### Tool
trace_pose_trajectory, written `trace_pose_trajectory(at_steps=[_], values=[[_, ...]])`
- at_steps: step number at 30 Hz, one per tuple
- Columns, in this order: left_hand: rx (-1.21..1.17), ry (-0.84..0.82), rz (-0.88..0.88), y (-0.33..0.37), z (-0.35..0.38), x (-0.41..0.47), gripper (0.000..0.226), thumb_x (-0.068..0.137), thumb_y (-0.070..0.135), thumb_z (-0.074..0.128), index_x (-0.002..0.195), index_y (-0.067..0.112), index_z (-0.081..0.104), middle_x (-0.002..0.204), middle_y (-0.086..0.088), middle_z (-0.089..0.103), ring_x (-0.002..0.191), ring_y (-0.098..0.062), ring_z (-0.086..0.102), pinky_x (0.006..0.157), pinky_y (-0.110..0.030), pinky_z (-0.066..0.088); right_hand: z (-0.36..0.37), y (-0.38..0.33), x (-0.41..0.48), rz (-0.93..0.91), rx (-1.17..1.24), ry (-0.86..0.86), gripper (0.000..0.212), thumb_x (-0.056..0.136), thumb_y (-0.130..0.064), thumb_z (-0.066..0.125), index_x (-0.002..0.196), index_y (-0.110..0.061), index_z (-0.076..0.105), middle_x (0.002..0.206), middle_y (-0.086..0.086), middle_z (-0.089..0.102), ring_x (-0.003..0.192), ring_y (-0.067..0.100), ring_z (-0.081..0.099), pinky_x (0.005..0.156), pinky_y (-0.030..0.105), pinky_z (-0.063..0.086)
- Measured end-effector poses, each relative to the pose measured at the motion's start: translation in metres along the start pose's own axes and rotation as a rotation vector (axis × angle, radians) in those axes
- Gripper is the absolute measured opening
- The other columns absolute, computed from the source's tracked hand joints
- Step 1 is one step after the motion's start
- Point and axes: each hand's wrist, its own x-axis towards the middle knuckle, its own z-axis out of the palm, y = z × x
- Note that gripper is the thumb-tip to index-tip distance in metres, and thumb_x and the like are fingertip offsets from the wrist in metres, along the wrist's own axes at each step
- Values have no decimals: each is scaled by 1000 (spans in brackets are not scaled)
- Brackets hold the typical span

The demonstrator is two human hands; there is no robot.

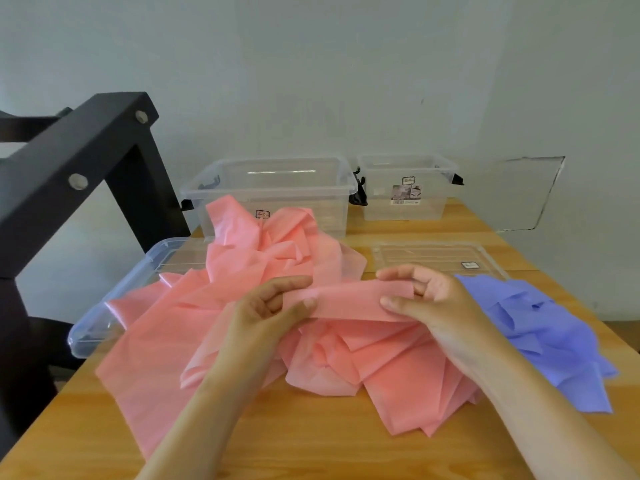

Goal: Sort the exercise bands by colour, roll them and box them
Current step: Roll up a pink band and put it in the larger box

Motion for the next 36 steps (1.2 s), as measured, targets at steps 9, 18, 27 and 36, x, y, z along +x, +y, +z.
trace_pose_trajectory(at_steps=[9, 18, 27, 36], values=[[93, 62, 47, 1, 6, 6, 31, 75, -2, 72, 104, 7, 70, 92, -14, 74, 82, -23, 70, 71, -33, 61, -8, 4, 7, -14, -229, 90, 32, 76, -2, 76, 93, -29, 73, 97, -15, 74, 93, 5, 68, 82, 22, 50], [478, 105, 223, 2, -1, 13, 11, 79, 9, 76, 78, 19, 77, 77, 2, 73, 73, -9, 66, 66, -20, 52, -12, -3, 5, -82, -385, 116, 11, 83, -19, 74, 83, -30, 76, 80, -8, 74, 79, 7, 69, 77, 24, 51], [445, 24, 242, 14, -7, 15, 9, 70, 30, 72, 68, 21, 74, 84, 6, 71, 74, -5, 61, 69, -14, 47, -14, -7, 6, -140, -322, 75, 14, 86, -18, 70, 73, -22, 73, 89, -14, 71, 84, -4, 63, 71, 6, 42], [384, -1, 244, 19, -6, 15, 8, 82, 4, 70, 75, 8, 71, 66, 3, 68, 62, -3, 59, 59, -12, 45, -14, -9, 5, -103, -234, 41, 17, 88, -21, 66, 73, -25, 73, 64, -4, 65, 63, 7, 57, 66, 29, 41]])
